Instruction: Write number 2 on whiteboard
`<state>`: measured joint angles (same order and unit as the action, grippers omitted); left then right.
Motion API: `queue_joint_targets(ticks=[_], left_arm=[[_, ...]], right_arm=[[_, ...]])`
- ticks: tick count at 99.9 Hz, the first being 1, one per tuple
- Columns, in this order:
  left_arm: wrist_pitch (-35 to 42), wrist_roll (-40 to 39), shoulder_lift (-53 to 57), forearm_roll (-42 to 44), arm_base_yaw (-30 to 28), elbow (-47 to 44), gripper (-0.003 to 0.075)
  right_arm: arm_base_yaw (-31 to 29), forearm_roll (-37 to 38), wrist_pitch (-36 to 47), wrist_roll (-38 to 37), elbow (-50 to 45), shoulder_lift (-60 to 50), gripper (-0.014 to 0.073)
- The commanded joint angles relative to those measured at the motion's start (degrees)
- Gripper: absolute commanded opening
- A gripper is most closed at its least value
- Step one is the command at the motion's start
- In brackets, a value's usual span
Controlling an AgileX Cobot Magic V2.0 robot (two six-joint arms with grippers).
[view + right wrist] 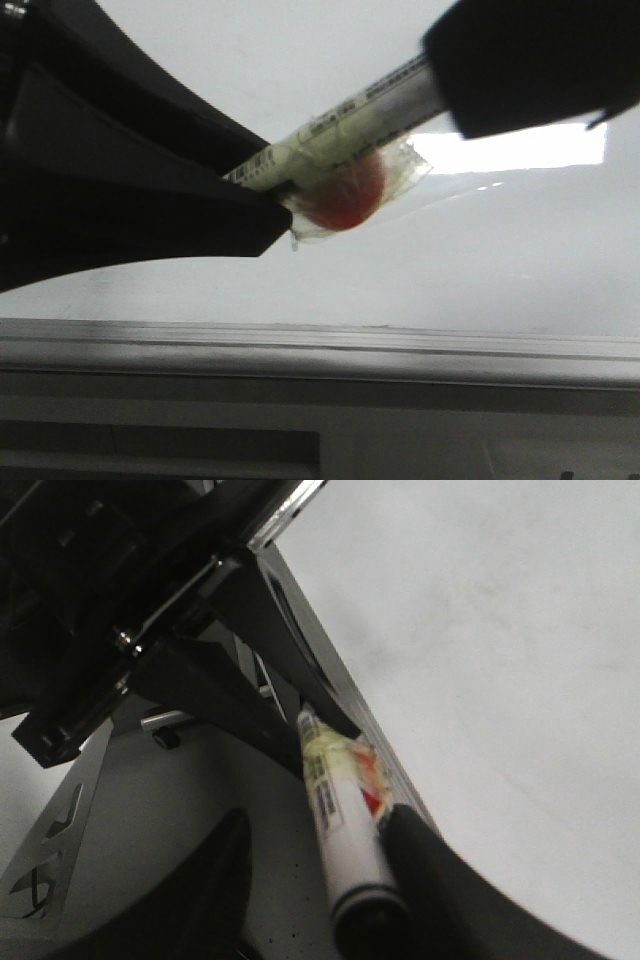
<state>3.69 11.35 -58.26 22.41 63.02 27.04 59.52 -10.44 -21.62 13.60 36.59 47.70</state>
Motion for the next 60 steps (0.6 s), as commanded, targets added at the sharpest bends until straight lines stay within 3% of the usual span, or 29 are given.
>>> queue_joint_targets(ticks=[1,13,26,45,52,60], left_arm=[[3.7,-0.3,0.9,-0.2,0.5,2.1,-0.0019],[3.4,-0.3,0.9,-0.2,0.5,2.1,-0.0019],[3.4,-0.3,0.9,-0.3,0.5,2.1,-0.0019],[3.7,-0.3,1.4,-2.0,0.3,2.6,0.0000],[3.7,-0.3,2.7,-2.9,-0.5,3.0,0.0073],[3.4,-0.3,5.4,-3.8,-2.3,3.3,0.0208]], right_arm=[[0.8,-0.7,5.6,0.7,2.9,2.6,0.0274],[0.8,-0.7,5.5,0.7,3.8,5.1,0.0215],[0.8,-0.7,4.6,0.7,3.8,5.2,-0.0077],[0.8,-0.5,4.3,0.7,3.8,5.2,-0.0072],[0.5,-0.5,6.3,0.7,3.8,5.2,-0.0072],[-0.7,-0.2,6.8,0.7,5.2,5.2,-0.0072]])
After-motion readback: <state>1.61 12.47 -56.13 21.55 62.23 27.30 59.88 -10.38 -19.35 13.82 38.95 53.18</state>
